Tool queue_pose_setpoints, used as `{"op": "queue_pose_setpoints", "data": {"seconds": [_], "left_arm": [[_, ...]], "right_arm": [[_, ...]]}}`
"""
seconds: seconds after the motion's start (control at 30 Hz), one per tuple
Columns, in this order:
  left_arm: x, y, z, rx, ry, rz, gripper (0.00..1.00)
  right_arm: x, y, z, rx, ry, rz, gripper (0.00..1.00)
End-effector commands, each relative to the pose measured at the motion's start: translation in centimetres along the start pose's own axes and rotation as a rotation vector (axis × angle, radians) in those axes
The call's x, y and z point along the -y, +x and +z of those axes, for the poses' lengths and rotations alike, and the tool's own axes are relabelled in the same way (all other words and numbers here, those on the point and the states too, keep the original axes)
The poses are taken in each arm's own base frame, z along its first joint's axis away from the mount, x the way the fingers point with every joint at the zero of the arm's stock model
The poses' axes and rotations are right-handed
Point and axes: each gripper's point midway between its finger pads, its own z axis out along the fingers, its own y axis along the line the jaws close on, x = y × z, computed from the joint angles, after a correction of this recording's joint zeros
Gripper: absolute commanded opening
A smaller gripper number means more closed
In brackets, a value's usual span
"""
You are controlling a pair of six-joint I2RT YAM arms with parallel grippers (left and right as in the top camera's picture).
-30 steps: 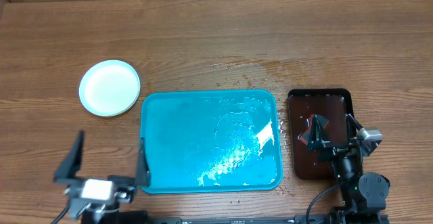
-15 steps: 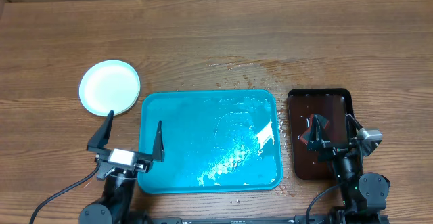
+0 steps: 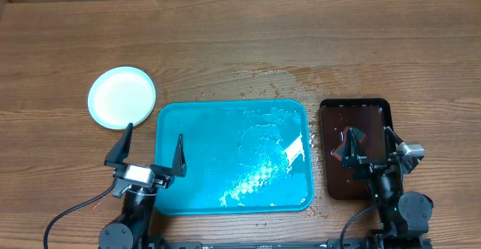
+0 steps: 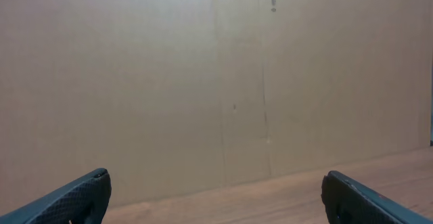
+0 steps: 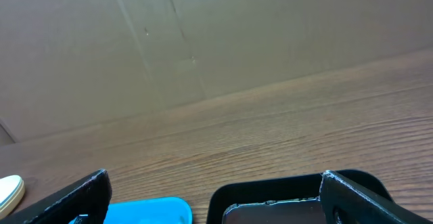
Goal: Clean dirty plates on tray and stack at the side
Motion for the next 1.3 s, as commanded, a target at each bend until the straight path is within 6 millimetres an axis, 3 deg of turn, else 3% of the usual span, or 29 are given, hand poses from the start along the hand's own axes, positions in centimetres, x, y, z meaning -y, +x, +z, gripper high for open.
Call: {"op": "queue_pose_setpoints", "data": {"seconds": [0.0,0.23,0.47,1.27], "left_arm": [[-0.1,1.0,-0.1,-0.032,-0.003,-0.027,1.0],[-0.1,6.1,-0.8,-0.241,-0.018,-0.108,1.0],[0.1,9.8,-2.1,-0.395,-0.032,-0.184,1.0],[0.1,9.7,-2.0,-0.394,-0.032,-0.185,1.0]], "right_arm": [[0.1,0.2,0.0,0.002,0.003,0.004,1.0],[0.1,0.2,0.0,0.002,0.003,0.004,1.0],[0.1,0.2,0.0,0.002,0.003,0.004,1.0],[0.1,0.2,0.0,0.002,0.003,0.004,1.0]]}}
